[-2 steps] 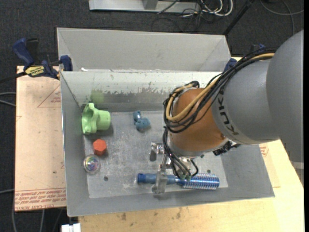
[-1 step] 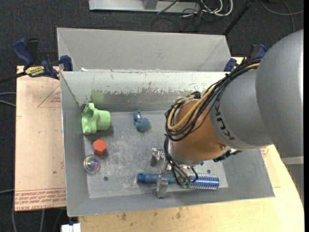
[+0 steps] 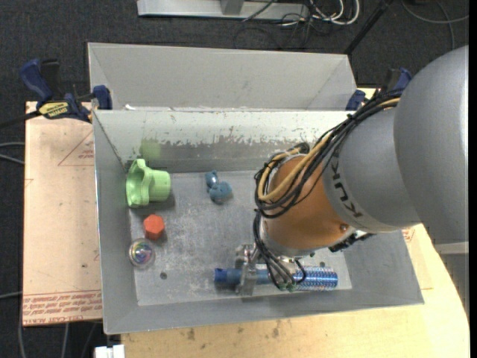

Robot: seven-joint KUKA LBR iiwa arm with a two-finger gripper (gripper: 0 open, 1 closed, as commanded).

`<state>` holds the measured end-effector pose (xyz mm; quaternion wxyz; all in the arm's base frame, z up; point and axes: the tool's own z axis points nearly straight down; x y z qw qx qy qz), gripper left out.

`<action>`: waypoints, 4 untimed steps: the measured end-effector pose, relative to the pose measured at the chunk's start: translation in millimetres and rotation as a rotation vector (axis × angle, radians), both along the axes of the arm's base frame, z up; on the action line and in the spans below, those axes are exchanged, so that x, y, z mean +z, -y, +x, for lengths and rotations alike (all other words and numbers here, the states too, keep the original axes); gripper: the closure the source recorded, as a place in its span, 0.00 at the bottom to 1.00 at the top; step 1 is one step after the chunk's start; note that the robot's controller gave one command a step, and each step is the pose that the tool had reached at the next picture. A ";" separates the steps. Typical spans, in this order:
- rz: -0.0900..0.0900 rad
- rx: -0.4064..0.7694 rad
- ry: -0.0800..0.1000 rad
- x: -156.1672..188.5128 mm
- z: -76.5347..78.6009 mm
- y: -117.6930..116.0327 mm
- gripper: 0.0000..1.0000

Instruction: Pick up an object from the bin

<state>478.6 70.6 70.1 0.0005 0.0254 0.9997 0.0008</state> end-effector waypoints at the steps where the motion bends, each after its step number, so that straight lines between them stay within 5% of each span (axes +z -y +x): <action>1: 0.001 -0.001 0.007 1.4 3.1 -0.1 0.00; 2: 0.000 0.000 0.000 0.0 0.0 0.1 1.00; 3: -0.001 0.069 0.009 127.4 22.2 13.4 1.00; 4: -0.001 0.419 0.005 164.2 17.1 15.0 1.00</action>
Offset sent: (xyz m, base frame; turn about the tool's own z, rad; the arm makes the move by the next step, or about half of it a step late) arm 0.0000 0.0000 0.0000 0.0000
